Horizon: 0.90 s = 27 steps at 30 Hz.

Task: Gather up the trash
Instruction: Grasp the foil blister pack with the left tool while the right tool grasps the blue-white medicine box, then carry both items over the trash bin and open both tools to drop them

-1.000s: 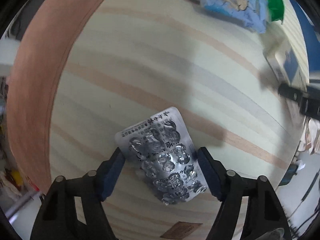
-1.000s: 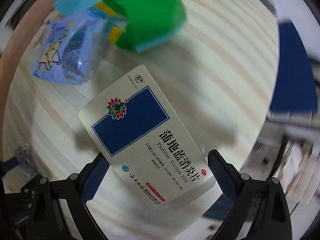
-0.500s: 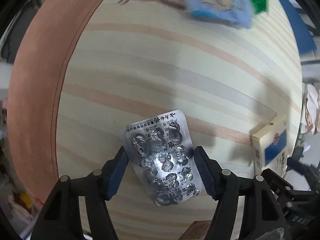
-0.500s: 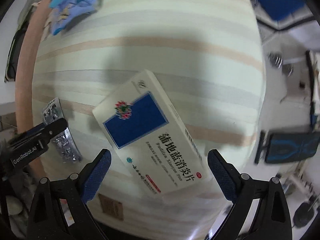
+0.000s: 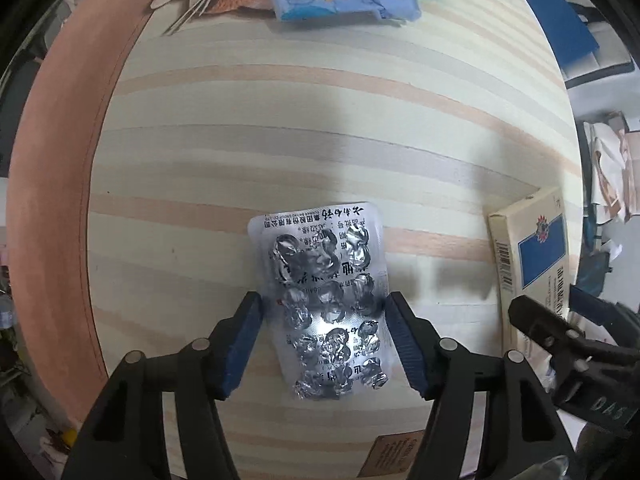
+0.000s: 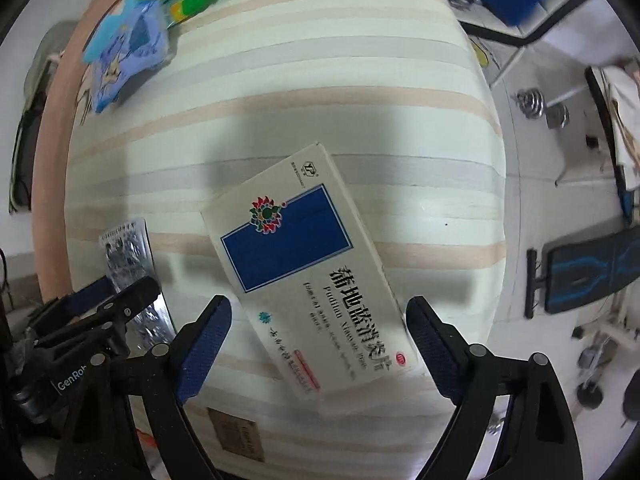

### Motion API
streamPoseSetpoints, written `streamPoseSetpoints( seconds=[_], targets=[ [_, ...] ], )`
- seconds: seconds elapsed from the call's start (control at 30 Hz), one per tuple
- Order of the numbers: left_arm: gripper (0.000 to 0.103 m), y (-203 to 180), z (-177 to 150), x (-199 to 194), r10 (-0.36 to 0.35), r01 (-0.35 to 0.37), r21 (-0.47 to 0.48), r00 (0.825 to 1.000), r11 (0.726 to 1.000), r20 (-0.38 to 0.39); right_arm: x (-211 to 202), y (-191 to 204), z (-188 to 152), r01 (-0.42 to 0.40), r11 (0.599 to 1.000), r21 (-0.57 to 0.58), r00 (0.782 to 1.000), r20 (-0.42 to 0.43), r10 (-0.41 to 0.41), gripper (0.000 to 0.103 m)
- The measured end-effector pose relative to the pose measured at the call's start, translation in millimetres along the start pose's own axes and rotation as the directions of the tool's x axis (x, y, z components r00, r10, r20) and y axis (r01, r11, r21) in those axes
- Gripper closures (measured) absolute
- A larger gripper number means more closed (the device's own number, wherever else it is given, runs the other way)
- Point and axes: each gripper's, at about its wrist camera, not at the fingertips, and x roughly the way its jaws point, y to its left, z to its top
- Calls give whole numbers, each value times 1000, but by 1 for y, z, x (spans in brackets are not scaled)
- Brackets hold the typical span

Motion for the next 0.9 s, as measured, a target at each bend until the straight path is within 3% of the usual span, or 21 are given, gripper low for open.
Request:
streamPoseSetpoints(
  seconds=[0.1,0.23,0.33,0.5,0.63,0.7,0.83,0.9],
  targets=[
    [46,-14,-13,-3,11,-11,2,1000,1000,15,14,18,-13,74,993,-92,997,8,-73,10],
    [55,-18,-23,-8,14,-14,18,999,1000,39,16,31,-27,181,974,-134,983,63,-174,22],
    [64,-16,-26,-15,10,-12,27,999,1000,50,12,33,-32,141,985,-97,988,77,-134,22],
    [65,-13,-31,-18,-69,69,1,997,998,38,9,30,-44,95,994,-45,993,78,-91,22],
    [65,-26,-38,-20,-88,87,26,995,996,40,18,21,-58,80,996,-39,994,82,-76,22],
    [79,-34,-40,-20,-94,92,51,995,994,43,18,19,-59,71,997,-30,994,90,-68,22],
    [81,-46,-42,-28,-92,86,79,993,993,77,15,14,-69,16,1000,19,996,85,-18,22],
    [89,-51,-43,-31,-109,102,79,990,992,90,15,7,-72,0,999,34,997,82,-3,22]
  ],
)
